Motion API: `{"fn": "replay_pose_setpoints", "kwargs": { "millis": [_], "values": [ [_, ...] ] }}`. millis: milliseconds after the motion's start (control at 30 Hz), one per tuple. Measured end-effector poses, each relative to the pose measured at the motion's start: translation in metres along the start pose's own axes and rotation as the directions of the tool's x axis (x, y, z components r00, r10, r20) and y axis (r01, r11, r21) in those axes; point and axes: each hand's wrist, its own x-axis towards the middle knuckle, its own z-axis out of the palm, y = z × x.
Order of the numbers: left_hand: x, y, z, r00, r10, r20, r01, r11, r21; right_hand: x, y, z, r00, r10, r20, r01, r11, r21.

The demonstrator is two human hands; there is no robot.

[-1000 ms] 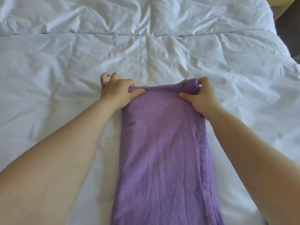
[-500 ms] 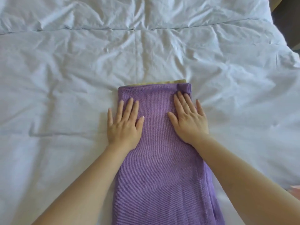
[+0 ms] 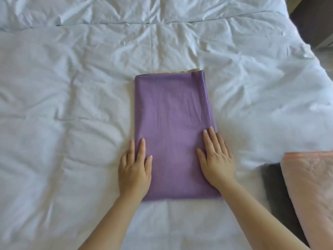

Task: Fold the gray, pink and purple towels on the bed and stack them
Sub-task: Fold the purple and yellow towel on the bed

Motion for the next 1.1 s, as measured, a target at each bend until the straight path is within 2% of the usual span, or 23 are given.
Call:
{"fn": "replay_pose_setpoints", "kwargs": {
  "millis": [67, 133, 233, 333, 400, 567, 700, 933, 1000, 1100],
  "values": [
    [-0.013, 0.000, -0.002, 0.993, -0.117, 0.032, 0.121, 0.966, -0.228, -0.017, 0.002, -0.003, 0.997, 0.077, 0.009, -0.078, 0.988, 0.131],
    [-0.026, 0.000, -0.005, 0.954, -0.257, 0.153, 0.297, 0.871, -0.392, -0.037, 0.002, -0.004, 0.986, 0.161, 0.045, -0.167, 0.940, 0.296],
    [-0.037, -0.002, -0.014, 0.888, -0.387, 0.250, 0.461, 0.738, -0.494, -0.057, 0.000, -0.014, 0.956, 0.237, 0.172, -0.293, 0.757, 0.584],
    [-0.062, -0.003, -0.023, 0.876, -0.407, 0.258, 0.482, 0.721, -0.498, -0.071, 0.005, -0.024, 0.940, 0.239, 0.244, -0.341, 0.645, 0.683],
    [-0.089, -0.004, -0.024, 0.874, -0.412, 0.258, 0.486, 0.737, -0.470, -0.092, 0.009, -0.028, 0.939, 0.217, 0.266, -0.341, 0.665, 0.664],
    [-0.170, -0.007, -0.021, 0.860, -0.441, 0.255, 0.508, 0.784, -0.356, -0.172, 0.023, -0.023, 0.961, 0.138, 0.242, -0.252, 0.799, 0.546],
    [-0.222, -0.001, -0.022, 0.867, -0.446, 0.223, 0.496, 0.819, -0.288, -0.222, 0.030, -0.021, 0.961, 0.123, 0.250, -0.240, 0.821, 0.518],
    [-0.307, -0.004, -0.028, 0.871, -0.414, 0.266, 0.473, 0.852, -0.222, -0.312, 0.043, -0.019, 0.968, 0.111, 0.225, -0.210, 0.848, 0.487],
    [-0.333, -0.009, -0.028, 0.875, -0.381, 0.300, 0.453, 0.863, -0.226, -0.340, 0.047, -0.017, 0.963, 0.132, 0.236, -0.232, 0.849, 0.474],
    [-0.359, -0.019, -0.029, 0.834, -0.291, 0.470, 0.443, 0.860, -0.254, -0.374, 0.057, -0.018, 0.942, 0.152, 0.298, -0.285, 0.831, 0.478]
  ]
}}
